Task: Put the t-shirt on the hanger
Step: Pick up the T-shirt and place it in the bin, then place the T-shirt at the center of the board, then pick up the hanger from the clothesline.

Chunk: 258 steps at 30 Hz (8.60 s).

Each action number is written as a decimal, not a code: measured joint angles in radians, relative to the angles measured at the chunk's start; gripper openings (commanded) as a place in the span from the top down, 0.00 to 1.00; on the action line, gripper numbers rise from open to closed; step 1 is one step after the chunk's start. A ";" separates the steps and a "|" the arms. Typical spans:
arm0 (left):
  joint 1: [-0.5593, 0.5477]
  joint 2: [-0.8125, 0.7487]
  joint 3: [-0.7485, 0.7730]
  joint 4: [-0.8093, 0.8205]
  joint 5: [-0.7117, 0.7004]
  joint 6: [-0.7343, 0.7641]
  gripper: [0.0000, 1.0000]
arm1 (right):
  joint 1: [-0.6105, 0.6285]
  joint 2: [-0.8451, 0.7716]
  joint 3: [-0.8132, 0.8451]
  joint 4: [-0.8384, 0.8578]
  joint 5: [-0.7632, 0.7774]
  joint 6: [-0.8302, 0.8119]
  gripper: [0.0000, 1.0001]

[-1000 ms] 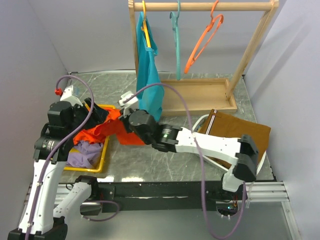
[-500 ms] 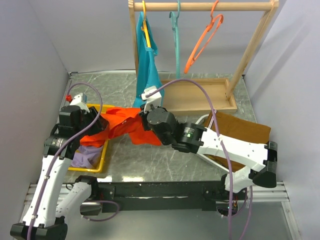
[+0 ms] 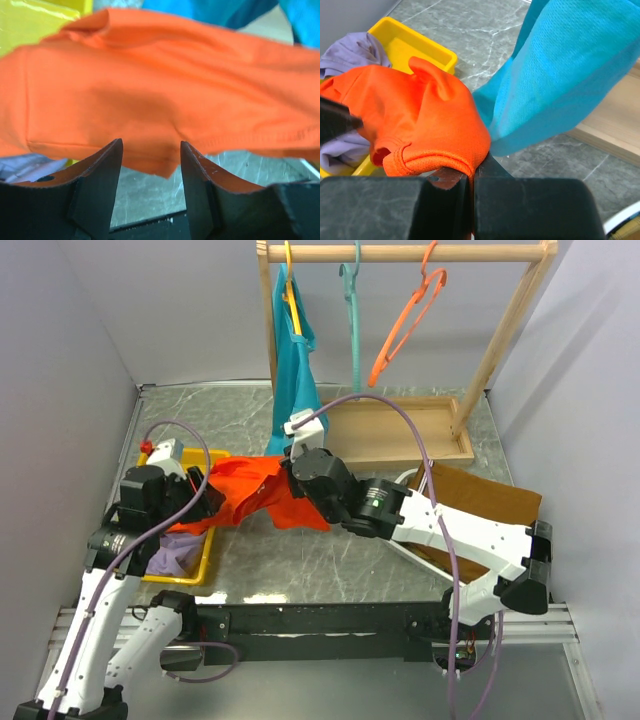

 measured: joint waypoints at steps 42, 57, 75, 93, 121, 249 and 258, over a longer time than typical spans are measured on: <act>-0.287 0.218 0.208 0.009 -0.393 -0.145 0.99 | -0.052 -0.055 0.042 -0.077 -0.098 0.011 1.00; -0.288 0.384 0.912 0.248 -0.443 0.101 0.99 | -0.055 -0.068 0.500 -0.047 -0.051 -0.129 1.00; -0.292 0.249 0.341 0.369 -0.278 -0.009 0.99 | -0.061 -0.386 -0.113 -0.021 -0.055 0.027 0.96; -0.292 0.160 -0.251 0.498 -0.090 -0.227 0.99 | -0.227 -0.287 -0.588 0.024 -0.260 0.344 0.34; -0.334 0.337 -0.215 0.540 -0.030 -0.222 0.99 | -0.352 -0.488 -0.259 -0.262 -0.100 0.503 0.16; -0.356 0.319 -0.165 0.486 -0.080 -0.174 0.99 | -0.870 -0.024 0.469 -0.121 -0.402 -0.179 1.00; -0.356 0.319 -0.165 0.484 -0.099 -0.174 0.99 | -0.870 -0.090 0.353 -0.046 -0.436 -0.154 1.00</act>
